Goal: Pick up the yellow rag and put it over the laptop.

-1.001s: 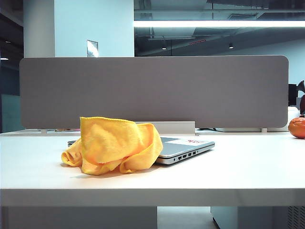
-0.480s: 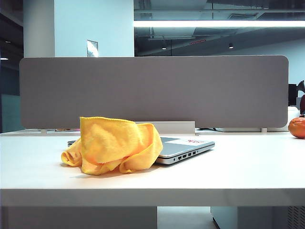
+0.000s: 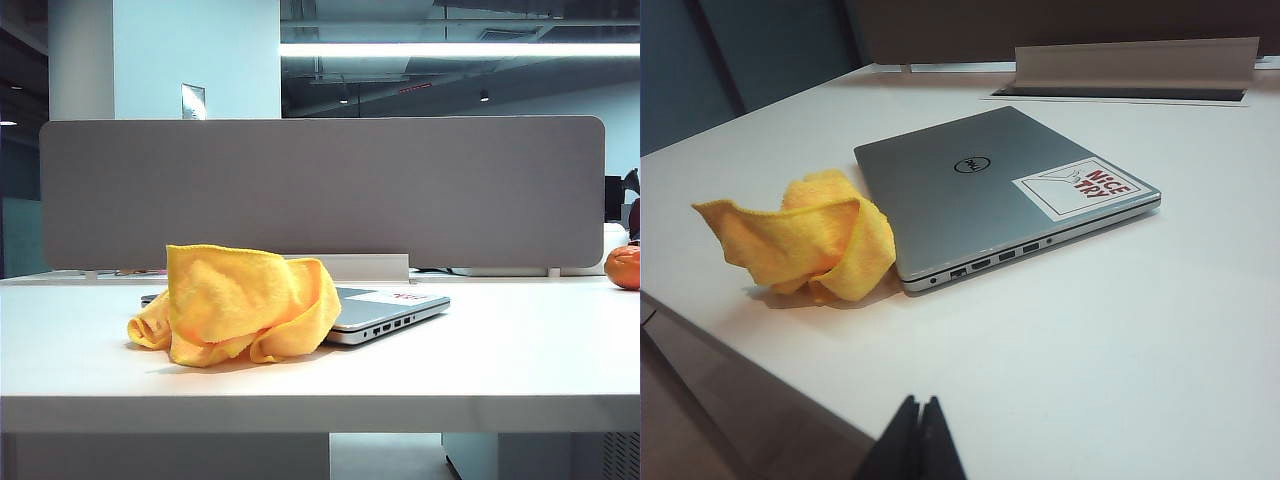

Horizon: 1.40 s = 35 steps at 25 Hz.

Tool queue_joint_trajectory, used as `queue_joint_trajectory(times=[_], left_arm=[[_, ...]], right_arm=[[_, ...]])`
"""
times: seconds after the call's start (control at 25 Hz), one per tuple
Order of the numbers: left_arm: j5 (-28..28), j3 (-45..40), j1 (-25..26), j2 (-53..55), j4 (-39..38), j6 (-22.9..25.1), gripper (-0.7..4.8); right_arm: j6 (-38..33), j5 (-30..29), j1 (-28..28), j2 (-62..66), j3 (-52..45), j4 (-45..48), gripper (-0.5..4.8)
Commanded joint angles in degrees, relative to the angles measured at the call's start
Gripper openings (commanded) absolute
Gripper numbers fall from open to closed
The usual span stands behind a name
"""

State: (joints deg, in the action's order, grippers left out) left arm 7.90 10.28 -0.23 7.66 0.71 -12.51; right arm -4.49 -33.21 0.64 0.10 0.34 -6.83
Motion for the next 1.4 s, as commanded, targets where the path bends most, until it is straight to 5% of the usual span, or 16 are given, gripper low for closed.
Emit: queue_joint_trajectory(times=[0.04, 0.36, 0.6, 1.04, 1.16, 1.36, 1.4], left_arm=[[2.43, 5.20, -0.09, 9.14, 0.70, -0.07, -0.06], [10.45, 18.80, -0.15, 38.12, 3.19, 0.04, -0.06], [10.36, 19.89, -0.70, 47.60, 9.44, 0.07, -0.05], [7.32, 29.97, -20.48, 69.90, 12.90, 0.50, 0.03], [7.32, 32.22, -22.34, 73.42, 12.96, 0.50, 1.58], [7.30, 33.11, -24.50, 76.35, 12.96, 1.77, 2.00], [7.30, 33.11, -24.96, 76.43, 12.33, 1.86, 2.46]], right_arm=[[0.00, 0.04, 0.02, -0.11, -0.33, 0.63, -0.06], [0.00, 0.07, 0.02, -0.11, -0.33, 0.63, -0.06], [0.00, 0.07, 0.02, -0.11, -0.33, 0.66, -0.06], [0.02, 0.07, 0.02, -0.11, -0.33, 0.63, -0.06], [0.00, 0.07, 0.02, -0.11, -0.33, 0.61, -0.06], [0.00, 0.07, 0.02, -0.11, -0.33, 0.61, -0.06], [0.00, 0.07, 0.02, -0.11, -0.33, 0.61, -0.06]])
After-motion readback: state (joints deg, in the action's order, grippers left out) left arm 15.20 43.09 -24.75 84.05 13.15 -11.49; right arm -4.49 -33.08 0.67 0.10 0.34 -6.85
